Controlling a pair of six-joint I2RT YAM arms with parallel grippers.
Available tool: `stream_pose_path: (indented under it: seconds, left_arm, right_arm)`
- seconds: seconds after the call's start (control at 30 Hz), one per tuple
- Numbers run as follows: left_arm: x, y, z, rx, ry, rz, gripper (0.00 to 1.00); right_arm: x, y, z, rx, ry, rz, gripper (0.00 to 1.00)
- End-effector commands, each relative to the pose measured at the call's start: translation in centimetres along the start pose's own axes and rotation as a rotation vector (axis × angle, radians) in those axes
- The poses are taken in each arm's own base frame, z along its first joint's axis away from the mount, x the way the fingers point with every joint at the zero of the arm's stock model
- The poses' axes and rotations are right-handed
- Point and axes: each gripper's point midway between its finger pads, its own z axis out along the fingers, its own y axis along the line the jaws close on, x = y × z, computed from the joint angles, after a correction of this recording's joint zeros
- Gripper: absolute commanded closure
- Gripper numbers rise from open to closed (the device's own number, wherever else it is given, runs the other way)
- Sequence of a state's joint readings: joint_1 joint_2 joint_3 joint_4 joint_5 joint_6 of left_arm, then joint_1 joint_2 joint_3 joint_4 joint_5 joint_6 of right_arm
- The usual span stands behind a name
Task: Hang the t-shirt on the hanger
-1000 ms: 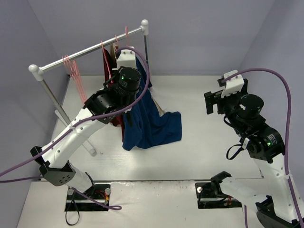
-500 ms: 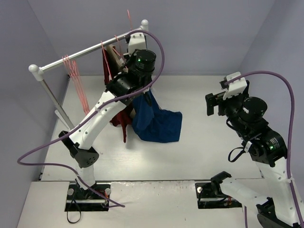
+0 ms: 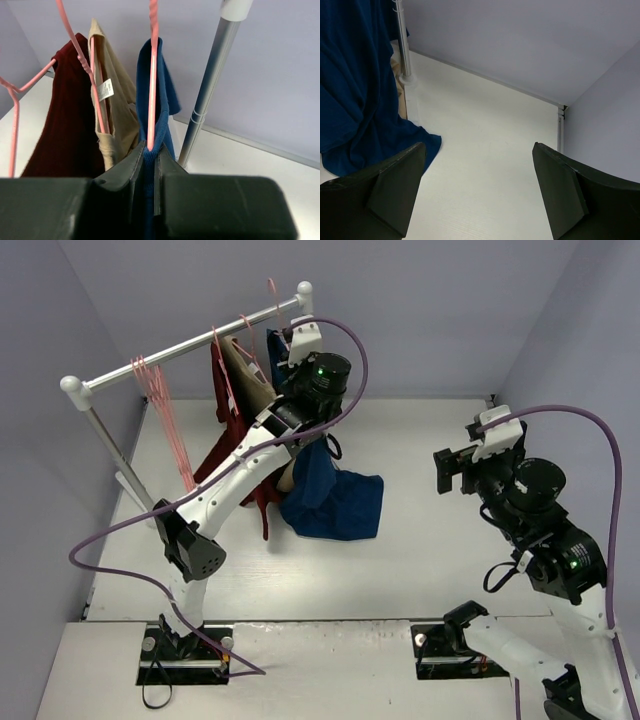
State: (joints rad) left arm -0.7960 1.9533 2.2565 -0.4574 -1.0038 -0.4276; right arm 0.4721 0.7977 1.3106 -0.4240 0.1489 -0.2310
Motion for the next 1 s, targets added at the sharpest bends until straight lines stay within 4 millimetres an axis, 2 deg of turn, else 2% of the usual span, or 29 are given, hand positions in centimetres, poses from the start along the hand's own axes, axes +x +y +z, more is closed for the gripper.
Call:
stream_pose_path:
  seconds: [0.0, 0.13, 0.3, 0.43, 0.47, 0.57, 0.67, 0.73, 0.77, 0.9, 0.97]
  left_arm:
    - [-3.6, 1.4, 0.6, -0.072, -0.102, -0.170, 1.00]
    - [-2.2, 1.2, 1.3, -0.086, -0.089, -0.139, 1.00]
    - [0.6, 1.0, 2.4, -0.097, -0.059, -0.097, 1.00]
    - [2.1, 0.5, 2.6, -0.071, -0.029, -0.066, 1.00]
    - [3.0, 0.5, 2.7, -0.065, -0.014, -0.059, 1.00]
    - [3.9, 0.3, 2.3, -0.017, 0.022, -0.042, 0.87]
    - [3.0, -0.2, 1.1, 0.082, 0.052, -0.037, 0.58]
    - [2.1, -0.2, 0.3, 0.129, 0.056, -0.028, 0.45]
    - [1.0, -0.1, -0.4, 0.170, 0.055, -0.019, 0.34]
    - [-1.9, 0.2, -2.8, 0.288, 0.045, 0.000, 0.22]
    - [-4.6, 1.0, -4.8, 0.366, 0.019, 0.024, 0.21]
  right_arm:
    - [-1.6, -0.1, 0.0, 0.006, -0.074, 0.032, 0.16]
    - [-1.3, -0.1, -0.2, 0.008, -0.073, 0.032, 0.15]
    - [-0.7, 0.0, -0.2, 0.006, -0.064, 0.028, 0.15]
    - [-0.4, 0.1, -0.1, 0.008, -0.058, 0.036, 0.15]
    - [-0.3, 0.1, -0.1, 0.007, -0.055, 0.037, 0.15]
    - [0.2, 0.1, 0.0, 0.015, -0.046, 0.044, 0.14]
    - [0.7, -0.1, -0.2, 0.035, -0.038, 0.060, 0.12]
    - [0.9, -0.5, -0.3, 0.060, -0.035, 0.073, 0.05]
    - [0.9, -0.8, -0.5, 0.074, -0.036, 0.081, 0.02]
    - [0.6, -1.7, -1.2, 0.117, -0.052, 0.103, 0.00]
    - [0.2, -2.6, -1.9, 0.158, -0.068, 0.117, 0.00]
